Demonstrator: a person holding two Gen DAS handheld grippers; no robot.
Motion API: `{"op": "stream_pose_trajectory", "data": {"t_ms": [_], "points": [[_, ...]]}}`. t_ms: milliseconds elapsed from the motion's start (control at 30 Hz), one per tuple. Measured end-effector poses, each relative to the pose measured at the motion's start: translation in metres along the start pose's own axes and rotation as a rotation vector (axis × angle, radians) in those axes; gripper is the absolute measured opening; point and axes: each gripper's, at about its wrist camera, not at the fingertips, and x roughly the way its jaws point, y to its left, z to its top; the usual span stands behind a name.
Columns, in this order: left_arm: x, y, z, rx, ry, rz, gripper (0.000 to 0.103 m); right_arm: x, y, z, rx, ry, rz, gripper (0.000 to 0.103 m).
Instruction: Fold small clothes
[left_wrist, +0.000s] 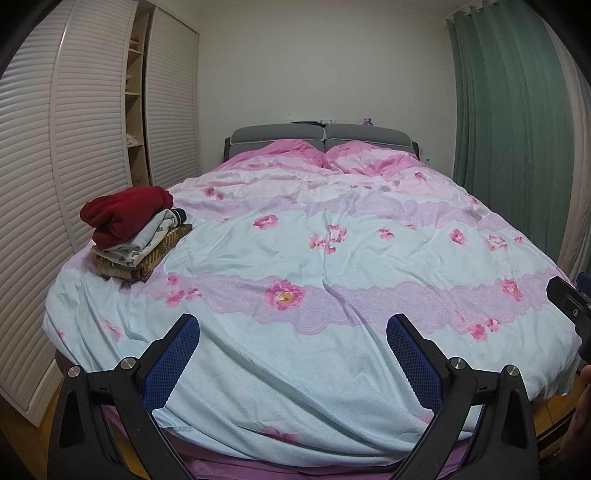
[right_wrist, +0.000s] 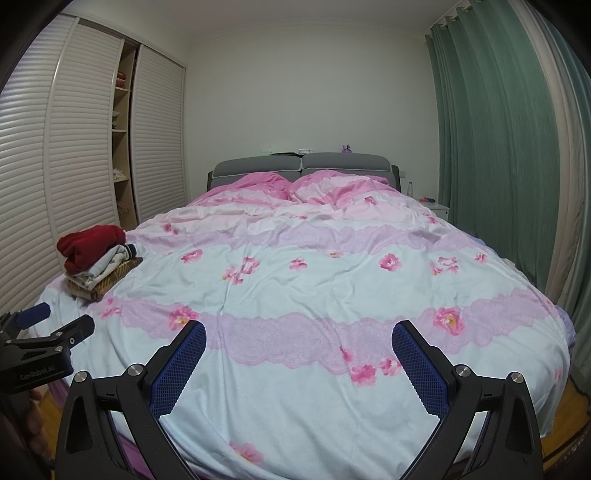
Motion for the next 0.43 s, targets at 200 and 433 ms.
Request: {"op": "stream_pose_trajectory", "data": {"t_ms": [200,433], "points": [[0.0000,0.0015,-0.0009,-0.006,0.009,0.007,0.103,-0.0002,0.0010,-0.0002,0.000,0.002,0.001,0.102],[-0.0018,-0.0018,-0.0022,0.008,-0.013,0.023,0.103,0.0001,0.0011,-0.0003,0.001,0.003,0.001,0.102]]}}
